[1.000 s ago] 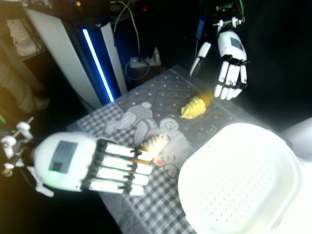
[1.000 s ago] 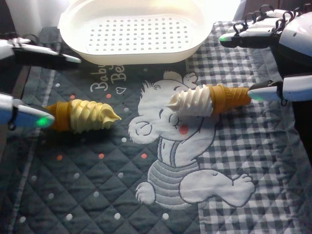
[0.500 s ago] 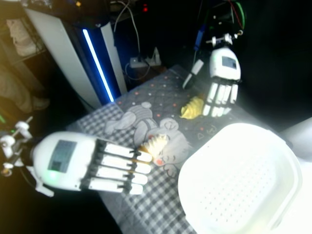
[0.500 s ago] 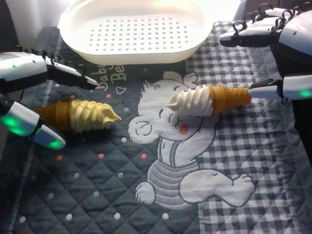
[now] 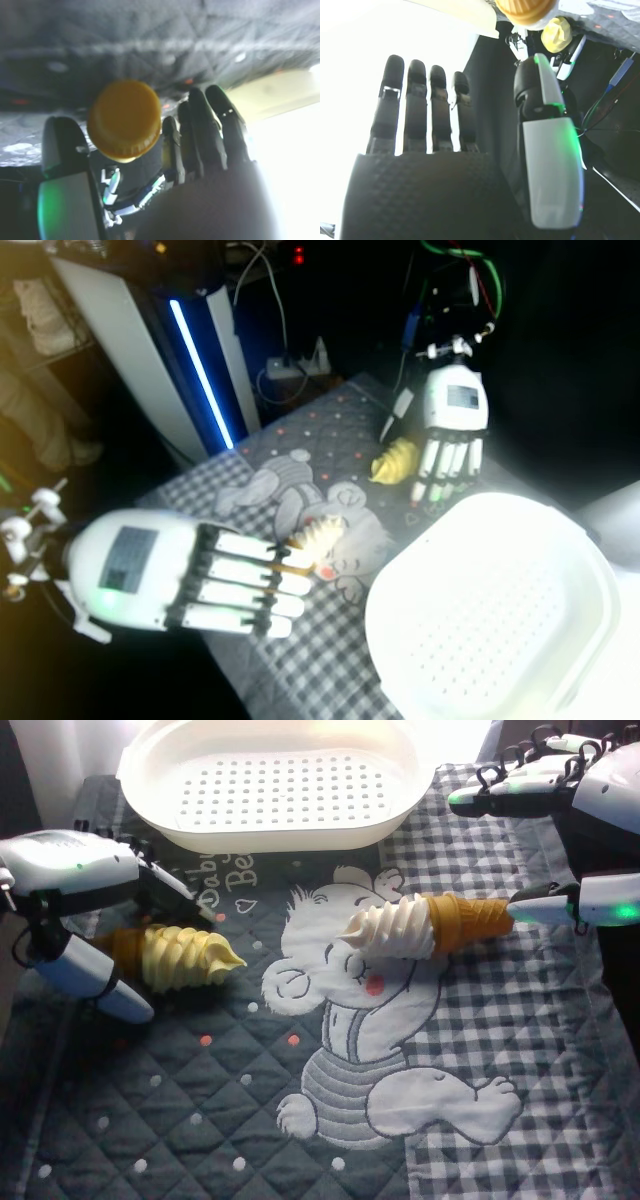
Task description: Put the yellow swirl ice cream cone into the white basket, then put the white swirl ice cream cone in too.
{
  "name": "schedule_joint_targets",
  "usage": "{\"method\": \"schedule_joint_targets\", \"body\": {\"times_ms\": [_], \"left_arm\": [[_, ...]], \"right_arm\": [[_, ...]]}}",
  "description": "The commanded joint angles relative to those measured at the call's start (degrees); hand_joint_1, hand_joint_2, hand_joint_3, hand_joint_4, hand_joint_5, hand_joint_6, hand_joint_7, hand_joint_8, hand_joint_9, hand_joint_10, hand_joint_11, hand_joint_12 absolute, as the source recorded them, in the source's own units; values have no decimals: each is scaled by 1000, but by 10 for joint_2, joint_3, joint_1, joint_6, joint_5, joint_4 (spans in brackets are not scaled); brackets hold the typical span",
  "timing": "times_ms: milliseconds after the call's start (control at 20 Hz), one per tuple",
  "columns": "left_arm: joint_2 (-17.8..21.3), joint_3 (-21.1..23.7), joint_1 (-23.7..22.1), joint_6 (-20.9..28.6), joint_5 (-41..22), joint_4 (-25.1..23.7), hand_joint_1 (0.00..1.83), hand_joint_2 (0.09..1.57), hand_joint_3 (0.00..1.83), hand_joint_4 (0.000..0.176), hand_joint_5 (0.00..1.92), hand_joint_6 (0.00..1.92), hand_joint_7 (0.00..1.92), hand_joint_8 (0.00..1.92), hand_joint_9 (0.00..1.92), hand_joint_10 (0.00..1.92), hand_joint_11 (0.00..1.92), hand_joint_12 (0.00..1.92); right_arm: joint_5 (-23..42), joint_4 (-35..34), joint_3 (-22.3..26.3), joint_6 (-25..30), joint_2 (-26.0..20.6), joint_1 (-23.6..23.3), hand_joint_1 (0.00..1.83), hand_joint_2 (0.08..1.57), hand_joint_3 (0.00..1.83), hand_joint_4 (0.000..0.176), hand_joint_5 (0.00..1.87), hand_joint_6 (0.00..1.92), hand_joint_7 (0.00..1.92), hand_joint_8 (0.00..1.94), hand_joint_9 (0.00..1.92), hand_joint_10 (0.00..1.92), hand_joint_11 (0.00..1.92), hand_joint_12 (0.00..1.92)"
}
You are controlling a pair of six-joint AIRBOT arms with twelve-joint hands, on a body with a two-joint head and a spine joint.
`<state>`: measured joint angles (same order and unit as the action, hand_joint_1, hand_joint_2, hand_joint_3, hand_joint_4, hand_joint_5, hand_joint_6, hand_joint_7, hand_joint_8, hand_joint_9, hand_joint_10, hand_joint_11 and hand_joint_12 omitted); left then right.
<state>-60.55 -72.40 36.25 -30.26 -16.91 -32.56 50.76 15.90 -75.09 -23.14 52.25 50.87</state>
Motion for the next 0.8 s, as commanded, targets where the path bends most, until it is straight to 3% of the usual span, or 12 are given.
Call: {"method": "schedule_joint_targets", "body": {"times_ms": [0, 50, 100, 200, 250, 350, 450, 500, 550, 600, 650, 750], "left_arm": [[0, -4, -5, 1, -30, 5, 1154, 1023, 6, 0, 1082, 581, 1027, 128, 850, 530, 518, 1391], [0, -6, -5, 1, -33, 10, 1245, 1085, 9, 0, 1168, 455, 921, 1085, 773, 1145, 657, 1610], [1, -8, -7, 1, -37, 14, 1258, 1105, 3, 0, 1151, 541, 887, 1269, 778, 1323, 708, 1629], [6, -9, -17, -6, -54, 28, 1250, 1126, 0, 0, 1102, 683, 843, 1329, 758, 1327, 712, 1567], [11, -8, -22, -14, -64, 39, 1260, 1128, 0, 0, 1105, 647, 838, 1370, 752, 1369, 700, 1593], [25, -1, -35, -46, -97, 86, 1360, 1165, 2, 0, 1029, 700, 777, 1380, 754, 1488, 570, 1453], [34, 1, -53, -63, -143, 123, 1254, 1164, 2, 0, 1040, 695, 766, 1519, 679, 1634, 583, 1730], [36, 1, -63, -64, -168, 135, 1255, 1155, 0, 0, 1053, 686, 791, 1492, 716, 1590, 556, 1654], [37, 1, -78, -75, -188, 147, 1346, 1146, 0, 0, 1039, 810, 846, 1210, 764, 1419, 581, 1387], [35, 0, -93, -92, -192, 154, 1296, 1095, 0, 0, 1203, 413, 934, 1242, 875, 1171, 716, 1407], [27, -6, -113, -123, -185, 166, 1283, 1089, 0, 0, 1266, 240, 930, 1287, 895, 1178, 750, 1452], [-9, -41, -156, -166, -139, 182, 1278, 1096, 0, 0, 1277, 181, 914, 1334, 894, 1335, 806, 1555]], "right_arm": [[63, -25, -2, 1, -1, -8, 839, 1116, 0, 0, 389, 8, 355, 6, 349, 3, 108, 681], [63, -25, -2, 1, -1, -8, 817, 1122, 0, 0, 385, 5, 354, 4, 342, 0, 104, 674], [63, -25, -2, 1, -1, -8, 801, 1121, 0, 2, 385, 0, 353, 0, 336, 1, 118, 623], [62, -25, -2, 1, -1, -8, 811, 1131, 2, 11, 368, 2, 335, 2, 317, 4, 109, 598], [62, -25, -2, 1, -1, -8, 812, 1135, 3, 0, 375, 5, 346, 6, 323, 6, 113, 604], [62, -25, -2, 1, -1, -8, 747, 1147, 5, 24, 357, 3, 347, 4, 341, 9, 137, 622], [62, -25, -2, 1, 0, -8, 787, 1151, 0, 0, 374, 0, 356, 0, 346, 1, 88, 732], [62, -25, -2, 1, 0, -8, 780, 1146, 0, 14, 364, 0, 354, 0, 339, 0, 75, 741], [62, -25, -3, 1, 1, -8, 756, 1150, 0, 34, 353, 0, 347, 0, 341, 1, 82, 747], [62, -25, -3, 1, 3, -8, 752, 1154, 2, 32, 355, 2, 357, 4, 353, 6, 97, 754], [63, -25, -6, 1, 6, -8, 796, 1150, 0, 5, 379, 9, 385, 12, 378, 14, 113, 767], [63, -25, -9, 1, 11, -8, 725, 1156, 2, 54, 361, 0, 365, 1, 361, 3, 105, 772]]}}
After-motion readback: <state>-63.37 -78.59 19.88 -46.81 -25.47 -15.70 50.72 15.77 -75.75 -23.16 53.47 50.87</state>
